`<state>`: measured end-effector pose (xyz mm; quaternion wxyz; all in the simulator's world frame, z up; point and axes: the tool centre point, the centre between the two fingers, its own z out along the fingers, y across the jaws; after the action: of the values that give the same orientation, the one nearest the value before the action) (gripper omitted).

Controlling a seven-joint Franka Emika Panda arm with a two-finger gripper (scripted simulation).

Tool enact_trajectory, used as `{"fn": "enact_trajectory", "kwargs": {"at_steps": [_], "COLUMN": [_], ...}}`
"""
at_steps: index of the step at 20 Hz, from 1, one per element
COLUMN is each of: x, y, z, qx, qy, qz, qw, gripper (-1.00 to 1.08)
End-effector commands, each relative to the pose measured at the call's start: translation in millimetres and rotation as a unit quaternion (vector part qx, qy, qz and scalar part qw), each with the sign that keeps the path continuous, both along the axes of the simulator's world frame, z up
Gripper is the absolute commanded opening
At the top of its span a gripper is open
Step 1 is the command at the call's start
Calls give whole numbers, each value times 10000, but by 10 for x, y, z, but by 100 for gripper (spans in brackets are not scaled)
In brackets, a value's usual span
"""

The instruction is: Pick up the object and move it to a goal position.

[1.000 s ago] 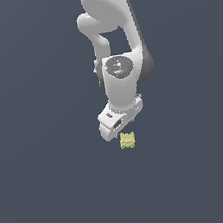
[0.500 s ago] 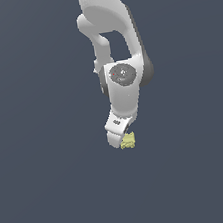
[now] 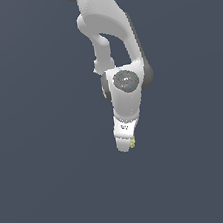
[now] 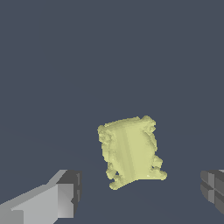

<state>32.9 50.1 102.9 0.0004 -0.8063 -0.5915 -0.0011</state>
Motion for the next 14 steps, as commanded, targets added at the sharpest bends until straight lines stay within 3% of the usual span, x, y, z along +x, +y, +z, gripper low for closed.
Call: {"fn": "enact_trajectory", "kwargs": {"at_steps": [1, 14], "x": [6, 18], "y": [12, 42], "z": [-38, -131], "qx": [-5, -11], "qy": [1, 5], "qz": [310, 1047], "qw": [9995, 9945], "gripper": [100, 100]}}
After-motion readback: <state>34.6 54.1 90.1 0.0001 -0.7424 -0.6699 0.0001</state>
